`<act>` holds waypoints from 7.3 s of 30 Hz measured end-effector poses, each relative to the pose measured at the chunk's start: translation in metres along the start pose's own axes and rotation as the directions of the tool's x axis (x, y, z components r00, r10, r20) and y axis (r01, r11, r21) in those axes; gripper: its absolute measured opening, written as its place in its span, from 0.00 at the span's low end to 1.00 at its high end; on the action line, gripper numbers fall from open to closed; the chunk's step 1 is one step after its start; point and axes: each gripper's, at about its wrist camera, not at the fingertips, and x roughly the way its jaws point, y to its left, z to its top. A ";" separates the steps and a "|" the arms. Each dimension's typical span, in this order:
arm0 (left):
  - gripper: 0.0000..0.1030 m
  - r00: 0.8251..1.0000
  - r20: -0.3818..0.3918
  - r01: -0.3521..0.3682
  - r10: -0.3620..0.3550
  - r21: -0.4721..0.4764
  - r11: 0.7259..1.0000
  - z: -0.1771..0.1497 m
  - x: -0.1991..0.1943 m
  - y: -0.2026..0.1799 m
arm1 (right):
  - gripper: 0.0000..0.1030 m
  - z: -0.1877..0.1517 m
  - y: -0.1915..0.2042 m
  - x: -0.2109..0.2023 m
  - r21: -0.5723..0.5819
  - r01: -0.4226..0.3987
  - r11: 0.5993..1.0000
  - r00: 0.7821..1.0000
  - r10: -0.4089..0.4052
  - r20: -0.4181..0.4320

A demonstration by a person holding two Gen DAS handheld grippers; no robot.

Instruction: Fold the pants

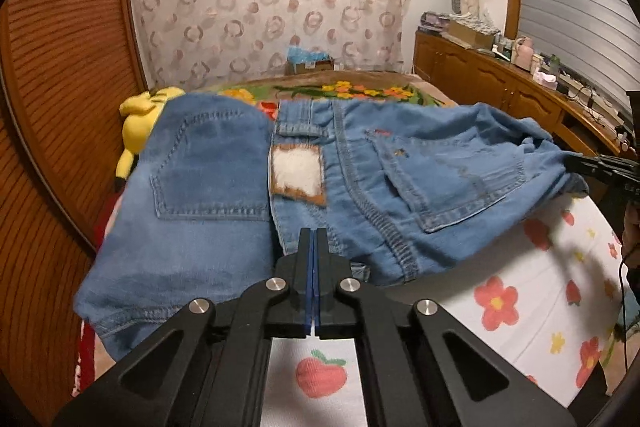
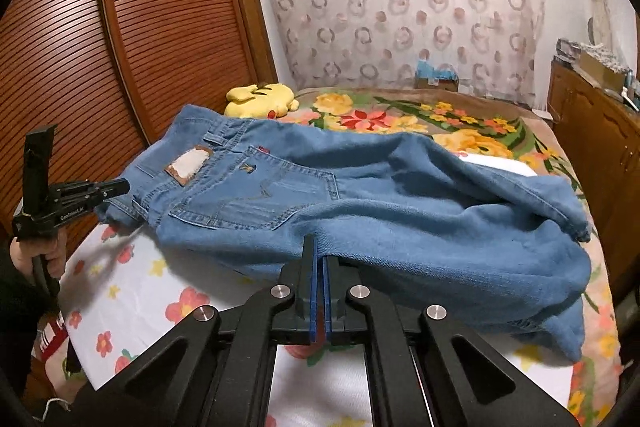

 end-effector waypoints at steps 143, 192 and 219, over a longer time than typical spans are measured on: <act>0.76 0.985 -0.078 0.157 -0.152 0.056 0.986 -0.062 -0.010 -0.110 | 0.49 -0.063 -0.086 -0.064 0.215 0.327 0.920 0.945 -0.321 -0.067; 0.76 0.992 0.061 0.110 -0.108 -0.025 0.994 -0.050 -0.064 -0.064 | 0.02 0.007 0.039 -0.139 -0.087 -0.021 0.996 0.995 0.029 0.092; 0.76 0.988 0.033 0.151 -0.152 0.033 0.988 -0.040 -0.048 -0.093 | 0.43 0.003 0.033 -0.146 -0.104 0.044 0.994 0.998 -0.039 0.044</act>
